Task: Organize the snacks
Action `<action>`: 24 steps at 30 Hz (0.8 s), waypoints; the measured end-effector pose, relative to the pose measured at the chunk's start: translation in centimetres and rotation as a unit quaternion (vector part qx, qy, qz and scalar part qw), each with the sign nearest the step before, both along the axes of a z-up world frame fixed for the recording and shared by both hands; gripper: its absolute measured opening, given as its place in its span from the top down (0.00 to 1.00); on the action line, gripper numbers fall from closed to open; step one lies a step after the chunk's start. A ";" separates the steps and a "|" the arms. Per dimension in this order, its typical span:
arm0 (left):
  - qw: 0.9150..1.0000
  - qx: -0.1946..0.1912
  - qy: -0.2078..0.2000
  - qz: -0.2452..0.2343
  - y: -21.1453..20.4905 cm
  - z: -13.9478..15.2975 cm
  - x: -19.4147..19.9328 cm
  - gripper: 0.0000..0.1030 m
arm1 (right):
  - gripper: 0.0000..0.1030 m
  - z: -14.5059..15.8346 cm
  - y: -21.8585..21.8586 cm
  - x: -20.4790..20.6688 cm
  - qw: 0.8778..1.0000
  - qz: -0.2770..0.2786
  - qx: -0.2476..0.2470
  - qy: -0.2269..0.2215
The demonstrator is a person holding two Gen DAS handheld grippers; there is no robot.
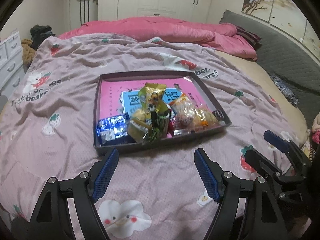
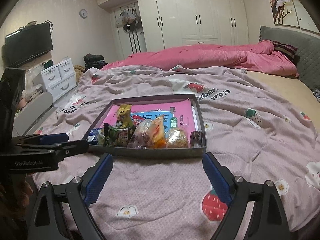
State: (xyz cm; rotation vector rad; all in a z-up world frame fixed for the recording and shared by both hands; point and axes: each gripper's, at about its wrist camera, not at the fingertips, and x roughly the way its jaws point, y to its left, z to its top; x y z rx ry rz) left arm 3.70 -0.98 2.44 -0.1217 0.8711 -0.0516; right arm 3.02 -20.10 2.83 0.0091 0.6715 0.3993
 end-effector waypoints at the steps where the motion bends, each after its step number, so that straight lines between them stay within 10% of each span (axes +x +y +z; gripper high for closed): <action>1: 1.000 -0.002 0.001 0.001 0.0 -0.1 -0.2 0.23 | 0.12 -0.1 0.0 -0.1 1.000 0.000 -0.002 0.001; 24: 1.000 -0.009 0.009 0.009 -0.2 -0.5 -2.2 0.23 | 0.09 -0.3 0.5 -1.1 1.000 0.006 -0.021 0.007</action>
